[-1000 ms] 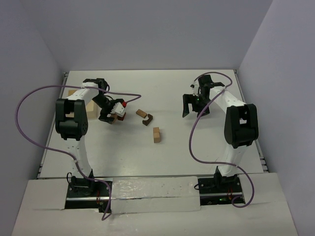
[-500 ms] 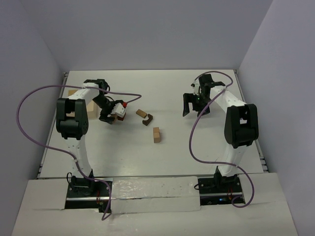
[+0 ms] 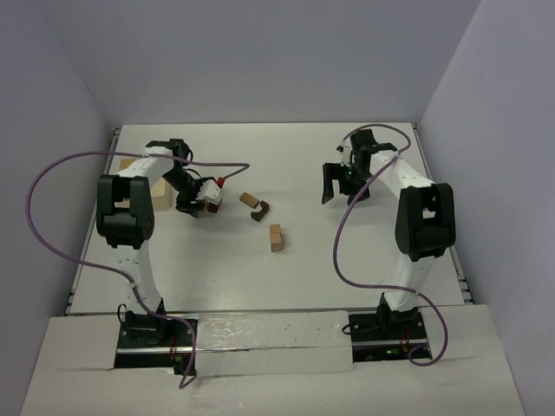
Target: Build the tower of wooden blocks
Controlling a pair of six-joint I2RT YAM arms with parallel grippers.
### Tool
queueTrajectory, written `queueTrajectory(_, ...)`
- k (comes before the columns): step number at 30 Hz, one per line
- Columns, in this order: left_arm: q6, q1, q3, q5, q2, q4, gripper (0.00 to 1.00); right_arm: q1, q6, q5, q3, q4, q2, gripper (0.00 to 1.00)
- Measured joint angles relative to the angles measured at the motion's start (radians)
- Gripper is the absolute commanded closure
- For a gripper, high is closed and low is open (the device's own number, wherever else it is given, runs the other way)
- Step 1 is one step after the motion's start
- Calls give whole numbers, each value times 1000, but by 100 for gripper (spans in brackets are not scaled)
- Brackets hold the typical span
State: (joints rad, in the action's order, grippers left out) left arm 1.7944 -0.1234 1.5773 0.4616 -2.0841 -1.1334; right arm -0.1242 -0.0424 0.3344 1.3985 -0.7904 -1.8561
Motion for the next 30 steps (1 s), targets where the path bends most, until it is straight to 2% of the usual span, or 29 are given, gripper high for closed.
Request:
queueTrajectory(6,-224,-37,-3,23,102,1,64,0,-18,13,2,5,0,0)
queueTrajectory(10,-447,-107,-12,28,169,15,66,0,-32,26,-1,18,0,0)
queueTrajectory(14,-718,-167,-154,26,257,117,68,0,-43,29,-22,37,3,0)
queueTrajectory(16,-845,-196,-255,3,304,184,68,0,-46,29,-36,40,6,0)
queueTrajectory(22,-1136,-278,-413,-77,348,350,67,0,-46,29,-60,48,22,0)
queueTrajectory(30,-1324,-324,-472,-178,337,515,59,0,-46,29,-73,54,47,0)
